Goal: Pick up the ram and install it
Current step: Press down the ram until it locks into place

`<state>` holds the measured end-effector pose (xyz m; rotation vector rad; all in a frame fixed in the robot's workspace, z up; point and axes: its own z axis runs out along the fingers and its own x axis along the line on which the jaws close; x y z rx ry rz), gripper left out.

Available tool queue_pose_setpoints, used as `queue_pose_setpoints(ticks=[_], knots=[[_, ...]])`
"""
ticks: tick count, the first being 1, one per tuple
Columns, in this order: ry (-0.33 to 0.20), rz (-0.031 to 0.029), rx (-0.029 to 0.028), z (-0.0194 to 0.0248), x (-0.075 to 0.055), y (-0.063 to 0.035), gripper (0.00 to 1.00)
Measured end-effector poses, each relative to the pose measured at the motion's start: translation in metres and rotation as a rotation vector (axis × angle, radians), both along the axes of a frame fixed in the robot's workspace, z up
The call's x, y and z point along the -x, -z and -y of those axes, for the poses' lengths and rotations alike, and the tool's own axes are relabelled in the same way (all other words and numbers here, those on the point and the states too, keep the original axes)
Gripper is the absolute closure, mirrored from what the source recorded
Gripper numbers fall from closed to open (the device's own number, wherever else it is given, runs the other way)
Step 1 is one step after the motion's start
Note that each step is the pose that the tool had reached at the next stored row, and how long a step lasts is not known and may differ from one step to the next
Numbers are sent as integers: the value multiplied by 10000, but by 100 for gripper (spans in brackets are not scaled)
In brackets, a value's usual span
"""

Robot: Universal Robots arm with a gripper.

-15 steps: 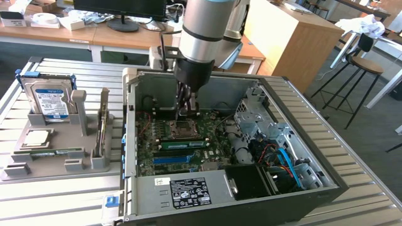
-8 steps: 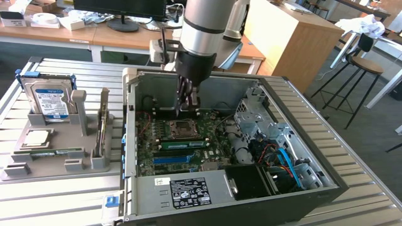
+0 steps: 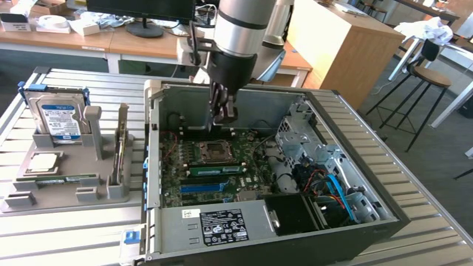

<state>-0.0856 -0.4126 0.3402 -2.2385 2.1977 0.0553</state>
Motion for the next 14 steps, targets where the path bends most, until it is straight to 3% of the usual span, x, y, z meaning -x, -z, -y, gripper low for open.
queue_pose_setpoints(ticks=[14], knots=[[0,0,0,0,0,-179,90]])
